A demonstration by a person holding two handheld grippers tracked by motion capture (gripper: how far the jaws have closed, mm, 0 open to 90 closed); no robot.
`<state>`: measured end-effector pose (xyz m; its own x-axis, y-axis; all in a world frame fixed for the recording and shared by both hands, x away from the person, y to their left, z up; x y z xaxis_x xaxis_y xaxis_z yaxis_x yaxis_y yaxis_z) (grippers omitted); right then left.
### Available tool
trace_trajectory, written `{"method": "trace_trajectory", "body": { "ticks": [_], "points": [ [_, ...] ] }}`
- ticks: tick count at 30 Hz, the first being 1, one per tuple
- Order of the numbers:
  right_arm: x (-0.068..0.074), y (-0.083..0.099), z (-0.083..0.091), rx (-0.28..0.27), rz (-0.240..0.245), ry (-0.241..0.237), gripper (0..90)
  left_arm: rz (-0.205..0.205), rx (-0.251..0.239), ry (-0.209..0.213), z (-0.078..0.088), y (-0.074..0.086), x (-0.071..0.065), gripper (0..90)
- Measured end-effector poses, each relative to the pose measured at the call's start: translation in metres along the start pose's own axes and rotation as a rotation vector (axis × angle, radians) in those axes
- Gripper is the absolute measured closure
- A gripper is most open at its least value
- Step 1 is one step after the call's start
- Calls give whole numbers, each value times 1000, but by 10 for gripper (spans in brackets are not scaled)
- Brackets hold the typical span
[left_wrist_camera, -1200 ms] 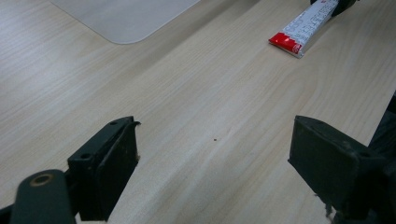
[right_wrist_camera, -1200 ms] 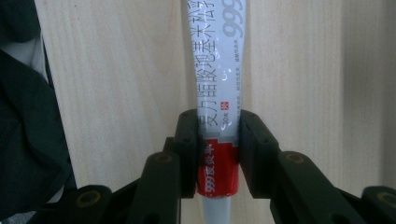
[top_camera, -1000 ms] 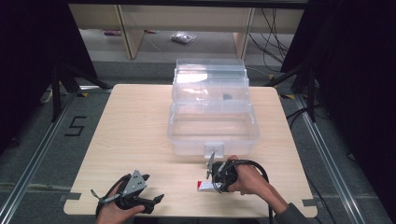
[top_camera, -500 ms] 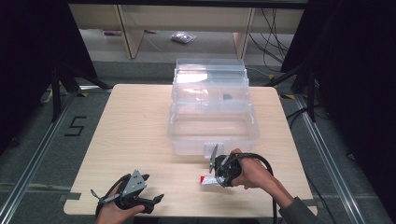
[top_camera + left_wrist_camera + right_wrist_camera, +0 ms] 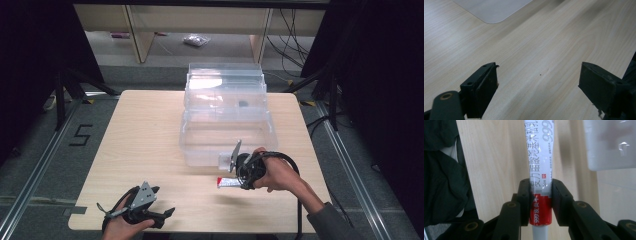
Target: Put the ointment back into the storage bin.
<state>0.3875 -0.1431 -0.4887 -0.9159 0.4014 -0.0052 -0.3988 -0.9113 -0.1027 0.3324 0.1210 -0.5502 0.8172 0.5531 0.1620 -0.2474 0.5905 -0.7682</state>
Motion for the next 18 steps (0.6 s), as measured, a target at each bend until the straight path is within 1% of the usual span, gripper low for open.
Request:
{"method": "trace_trajectory", "body": {
  "ticks": [1,2,3,4,5,6,7,8,9,10,11,12,14,15,16,18],
  "points": [
    [-2,0,3,-4,18,-1,711,-3,2,-5,0,0,1,150],
    [-4,0,7,-3,20,-1,711,-4,4,-4,0,0,1,150],
    [-6,0,13,-14,6,-3,711,-5,5,-5,0,0,1,150],
    [-6,0,13,-14,6,-3,711,-3,3,-3,0,0,1,150],
    [-7,1,16,-13,-11,5,711,-1,2,1,0,0,0,150],
    [-13,-2,21,-35,25,15,711,-3,4,-5,0,1,1,150],
    [-13,0,25,-26,5,8,711,-4,6,-9,0,1,1,150],
    [-15,0,29,-38,-19,16,710,-1,5,-9,0,1,1,150],
    [-18,0,35,-44,-6,17,710,4,0,-8,-1,0,1,150],
    [-18,0,35,-44,-6,17,710,4,0,-8,-1,0,1,150],
    [-20,0,38,-50,-29,26,711,2,0,-3,0,0,0,150],
    [-24,-1,44,-60,-21,34,710,2,0,-2,0,0,0,150],
    [-29,-1,52,-77,-38,42,711,-1,5,-6,0,1,1,150],
    [-35,-2,58,-84,-19,49,711,4,-2,-3,0,0,0,150],
    [-36,-3,60,-87,-31,55,710,4,-2,-3,0,0,0,150],
    [-38,-3,63,-88,-31,53,710,2,0,0,0,0,0,150]
  ]
}}
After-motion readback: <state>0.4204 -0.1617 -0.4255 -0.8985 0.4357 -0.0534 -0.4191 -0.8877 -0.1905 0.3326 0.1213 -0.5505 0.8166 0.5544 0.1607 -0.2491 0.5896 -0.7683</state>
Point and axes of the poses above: each handheld gripper's, and its own axes: z roughly backward along the jaws, y roughly out of its underside, x roughly to its left, the point moved 9 cm from there along -z, roughly forward along the jaws, and after that the axes turned 11 degrees about -z, right-handed, at the moved point
